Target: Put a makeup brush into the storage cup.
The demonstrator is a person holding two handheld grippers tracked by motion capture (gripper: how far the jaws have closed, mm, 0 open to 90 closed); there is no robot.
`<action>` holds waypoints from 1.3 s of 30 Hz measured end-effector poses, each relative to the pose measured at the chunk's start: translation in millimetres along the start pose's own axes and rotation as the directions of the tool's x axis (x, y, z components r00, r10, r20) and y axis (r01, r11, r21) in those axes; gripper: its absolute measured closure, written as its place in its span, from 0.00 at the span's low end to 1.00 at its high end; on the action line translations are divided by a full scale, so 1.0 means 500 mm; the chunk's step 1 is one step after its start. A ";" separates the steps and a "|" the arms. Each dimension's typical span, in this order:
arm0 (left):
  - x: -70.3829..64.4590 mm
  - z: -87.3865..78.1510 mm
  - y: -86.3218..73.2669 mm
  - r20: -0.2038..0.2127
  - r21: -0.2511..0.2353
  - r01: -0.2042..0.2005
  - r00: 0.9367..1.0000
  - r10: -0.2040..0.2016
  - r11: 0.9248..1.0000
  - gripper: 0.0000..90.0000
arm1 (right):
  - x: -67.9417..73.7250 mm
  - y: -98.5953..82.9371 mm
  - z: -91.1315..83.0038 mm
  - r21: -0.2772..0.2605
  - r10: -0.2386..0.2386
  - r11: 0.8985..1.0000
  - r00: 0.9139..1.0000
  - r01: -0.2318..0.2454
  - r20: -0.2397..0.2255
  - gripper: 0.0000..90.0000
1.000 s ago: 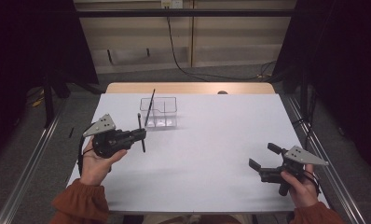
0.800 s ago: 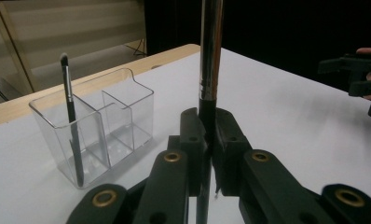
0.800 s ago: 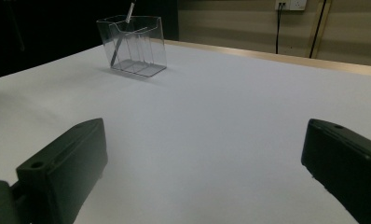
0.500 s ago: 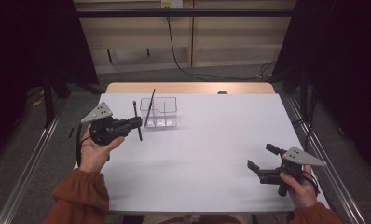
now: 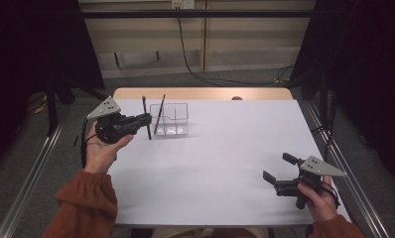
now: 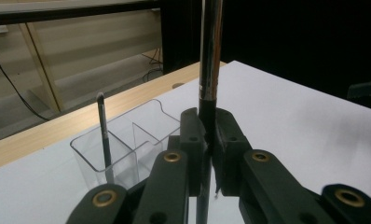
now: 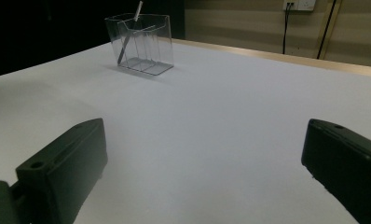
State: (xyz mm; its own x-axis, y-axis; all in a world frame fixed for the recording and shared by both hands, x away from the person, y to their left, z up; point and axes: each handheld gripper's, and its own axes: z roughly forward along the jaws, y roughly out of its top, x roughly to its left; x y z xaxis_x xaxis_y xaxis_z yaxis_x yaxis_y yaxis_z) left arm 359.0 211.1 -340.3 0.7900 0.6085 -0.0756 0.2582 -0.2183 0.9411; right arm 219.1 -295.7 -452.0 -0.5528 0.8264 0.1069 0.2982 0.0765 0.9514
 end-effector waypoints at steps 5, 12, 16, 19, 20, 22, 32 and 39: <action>0.015 0.016 0.003 -0.026 -0.021 0.020 0.999 -0.021 1.000 0.93 | 0.000 0.000 0.001 0.000 0.000 1.000 1.000 0.000 0.000 0.00; 0.037 0.037 0.015 -0.060 -0.029 0.036 0.998 -0.038 0.999 0.93 | 0.000 -0.001 0.001 0.007 -0.005 1.000 1.000 0.005 -0.004 0.00; 0.038 0.045 0.031 -0.061 -0.036 0.021 0.998 -0.023 0.999 0.93 | 0.001 -0.001 0.002 0.011 -0.009 1.000 1.000 0.009 -0.008 0.00; 0.043 0.053 0.039 -0.069 -0.033 0.017 0.997 -0.020 0.999 0.93 | 0.001 -0.001 0.002 0.012 -0.018 1.000 1.000 0.018 0.000 0.00; 0.046 0.056 0.041 -0.075 -0.035 0.019 0.997 -0.022 0.999 0.93 | 0.001 -0.001 0.001 0.013 -0.017 1.000 1.000 0.017 -0.002 0.00; 0.054 0.063 0.042 -0.084 -0.041 0.028 0.996 -0.031 0.999 0.93 | 0.001 -0.001 0.001 0.012 -0.017 1.000 1.000 0.017 -0.001 0.00; 0.096 0.102 0.048 -0.131 -0.041 0.060 0.989 -0.065 0.997 0.93 | 0.000 -0.001 0.001 0.014 -0.015 1.000 1.000 0.015 0.002 0.00; 0.113 0.131 0.045 -0.138 -0.031 0.066 0.988 -0.070 0.997 0.93 | 0.001 -0.002 0.001 0.017 -0.020 1.000 1.000 0.020 0.003 0.00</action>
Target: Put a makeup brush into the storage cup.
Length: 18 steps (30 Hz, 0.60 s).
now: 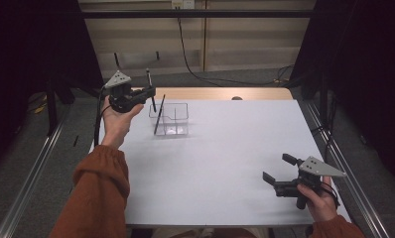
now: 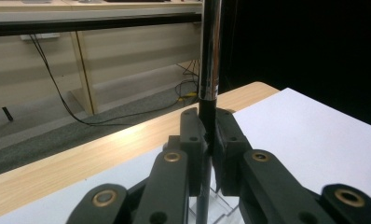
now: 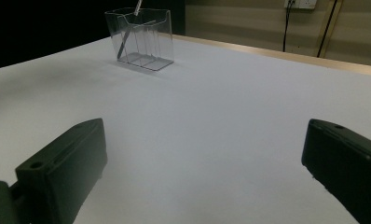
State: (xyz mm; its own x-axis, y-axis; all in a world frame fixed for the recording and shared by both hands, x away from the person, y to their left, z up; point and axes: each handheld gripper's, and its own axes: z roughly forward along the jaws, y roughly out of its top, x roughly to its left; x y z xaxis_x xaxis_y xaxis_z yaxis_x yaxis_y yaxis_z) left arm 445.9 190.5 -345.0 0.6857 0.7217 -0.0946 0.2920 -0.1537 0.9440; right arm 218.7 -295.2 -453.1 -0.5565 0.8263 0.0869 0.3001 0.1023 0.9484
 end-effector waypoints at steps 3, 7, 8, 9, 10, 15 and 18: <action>0.008 0.011 -0.005 -0.012 0.010 0.005 1.000 -0.005 1.000 0.93 | 0.000 -0.001 -0.001 0.002 -0.002 1.000 1.000 0.002 0.003 0.00; 0.013 0.021 -0.014 -0.016 0.020 0.013 1.000 -0.013 1.000 0.93 | -0.001 -0.001 -0.002 -0.002 -0.001 1.000 1.000 0.001 0.006 0.00; 0.013 0.023 -0.016 -0.016 0.026 0.011 1.000 -0.011 1.000 0.93 | -0.001 -0.002 -0.002 0.000 -0.001 1.000 1.000 0.001 0.006 0.00; 0.013 0.025 -0.017 -0.016 0.027 0.012 1.000 -0.011 1.000 0.93 | 0.000 -0.002 -0.002 0.000 0.000 1.000 1.000 0.000 0.005 0.00; 0.012 0.027 -0.018 -0.016 0.029 0.007 1.000 -0.006 1.000 0.93 | 0.001 -0.002 -0.002 0.001 -0.002 1.000 1.000 0.002 0.004 0.00; 0.012 0.033 -0.025 -0.013 0.044 -0.001 1.000 0.002 0.999 0.93 | 0.000 -0.002 -0.003 0.001 0.000 1.000 1.000 0.000 0.004 0.00; 0.011 0.033 -0.030 -0.016 0.061 -0.014 1.000 0.015 0.998 0.93 | 0.000 -0.003 -0.003 0.004 -0.001 1.000 1.000 0.001 0.002 0.00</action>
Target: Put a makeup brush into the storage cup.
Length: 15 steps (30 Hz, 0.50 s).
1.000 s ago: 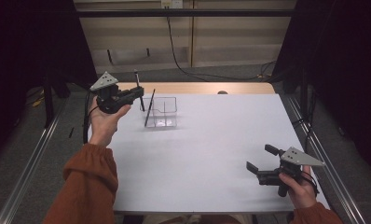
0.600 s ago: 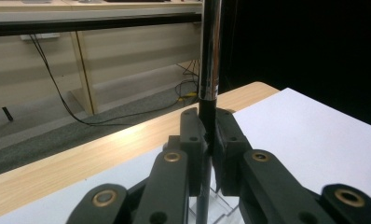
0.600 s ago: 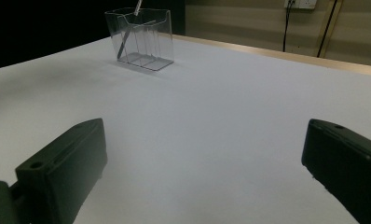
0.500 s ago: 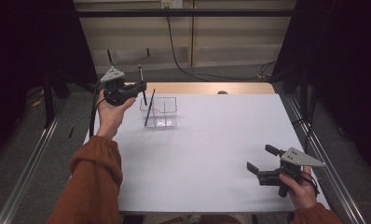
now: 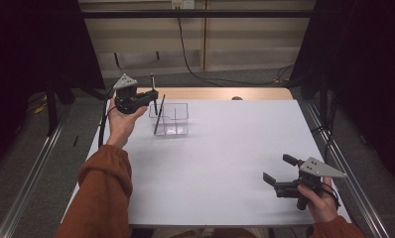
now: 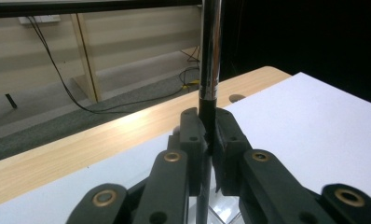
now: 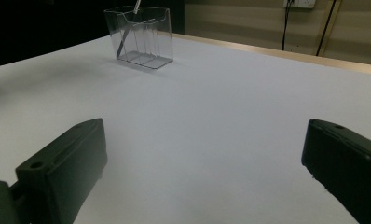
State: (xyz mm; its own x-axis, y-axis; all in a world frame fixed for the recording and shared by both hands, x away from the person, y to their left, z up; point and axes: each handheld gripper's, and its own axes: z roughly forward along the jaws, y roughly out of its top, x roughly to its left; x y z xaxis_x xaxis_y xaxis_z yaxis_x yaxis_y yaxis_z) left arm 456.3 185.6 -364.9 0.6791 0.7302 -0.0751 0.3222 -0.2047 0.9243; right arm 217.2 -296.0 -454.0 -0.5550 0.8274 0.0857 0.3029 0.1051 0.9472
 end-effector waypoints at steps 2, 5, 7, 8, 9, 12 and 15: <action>0.000 0.000 -0.002 0.002 0.002 0.000 1.000 0.000 1.000 0.93 | 0.000 0.000 0.000 0.002 -0.001 1.000 1.000 0.001 0.001 0.00; -0.001 0.002 -0.007 0.008 0.007 -0.003 1.000 0.003 1.000 0.93 | 0.000 0.000 0.000 0.003 0.000 1.000 1.000 0.000 0.001 0.00; -0.001 0.003 -0.011 0.009 0.012 -0.002 1.000 0.001 1.000 0.93 | 0.000 0.000 0.000 0.003 -0.001 1.000 1.000 0.001 0.000 0.00; -0.001 0.004 -0.013 0.009 0.015 0.002 1.000 -0.003 1.000 0.93 | 0.000 0.000 0.001 0.004 -0.001 1.000 1.000 0.001 0.000 0.00; 0.000 0.004 -0.016 0.010 0.016 0.006 1.000 -0.006 1.000 0.93 | 0.000 -0.001 0.001 0.004 -0.001 1.000 1.000 0.001 0.001 0.00; 0.004 0.005 -0.022 0.004 0.020 0.011 1.000 -0.011 1.000 0.93 | 0.000 -0.001 0.001 0.005 -0.002 1.000 1.000 0.002 0.000 0.00; 0.008 0.006 -0.027 -0.004 0.038 0.012 1.000 -0.011 0.999 0.93 | 0.000 -0.001 0.002 0.009 -0.002 1.000 1.000 0.002 0.001 0.00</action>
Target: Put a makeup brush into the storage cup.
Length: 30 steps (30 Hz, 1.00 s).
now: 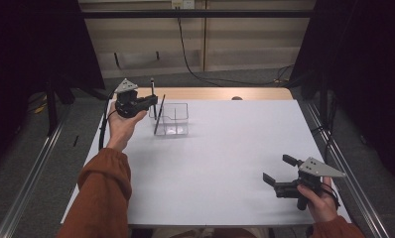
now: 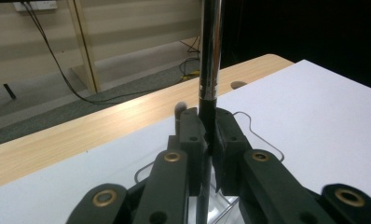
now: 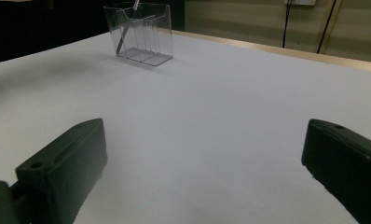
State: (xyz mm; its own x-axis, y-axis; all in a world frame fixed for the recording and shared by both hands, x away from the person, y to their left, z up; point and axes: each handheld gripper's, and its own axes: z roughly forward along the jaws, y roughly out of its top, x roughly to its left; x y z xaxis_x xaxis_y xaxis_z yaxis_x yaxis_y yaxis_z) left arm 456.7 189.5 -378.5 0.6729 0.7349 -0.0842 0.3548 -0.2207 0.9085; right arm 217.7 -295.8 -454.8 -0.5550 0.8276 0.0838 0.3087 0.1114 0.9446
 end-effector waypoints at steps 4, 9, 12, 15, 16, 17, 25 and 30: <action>0.002 0.002 -0.005 -0.002 0.007 -0.002 1.000 0.002 1.000 0.93 | -0.001 0.000 0.000 0.001 0.001 1.000 1.000 -0.001 0.002 0.00; 0.006 0.008 -0.016 -0.007 0.023 0.002 1.000 -0.002 1.000 0.93 | 0.000 0.000 0.000 0.002 0.000 1.000 1.000 0.000 0.000 0.00; 0.007 0.012 -0.021 -0.008 0.031 0.003 1.000 -0.003 0.999 0.93 | -0.001 0.000 0.000 0.005 -0.003 1.000 1.000 0.003 0.001 0.00; 0.008 0.014 -0.026 -0.007 0.047 -0.004 1.000 0.004 0.999 0.93 | -0.001 0.000 0.000 0.004 -0.003 1.000 1.000 0.003 0.000 0.00; 0.009 0.014 -0.028 -0.006 0.042 0.002 1.000 -0.002 0.999 0.93 | -0.001 -0.001 0.000 0.005 -0.002 1.000 1.000 0.002 0.001 0.00; 0.010 0.014 -0.029 -0.007 0.043 0.007 1.000 -0.007 0.999 0.93 | -0.002 -0.001 0.000 0.007 -0.003 1.000 1.000 0.003 0.001 0.00; 0.012 0.016 -0.038 -0.012 0.051 0.009 1.000 -0.008 0.999 0.93 | -0.001 -0.001 0.002 0.011 -0.003 1.000 1.000 0.003 0.004 0.00; 0.012 0.017 -0.039 -0.011 0.046 0.013 1.000 -0.013 0.999 0.93 | -0.001 -0.001 0.002 0.010 -0.003 1.000 1.000 0.003 0.003 0.00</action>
State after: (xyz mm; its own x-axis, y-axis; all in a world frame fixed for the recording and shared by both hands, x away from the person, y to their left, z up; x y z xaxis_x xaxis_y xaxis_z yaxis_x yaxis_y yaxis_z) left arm 459.4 192.8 -400.1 0.6614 0.7444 -0.0915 0.3932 -0.2402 0.8875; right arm 218.7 -295.7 -455.5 -0.5532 0.8292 0.0802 0.3147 0.1188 0.9417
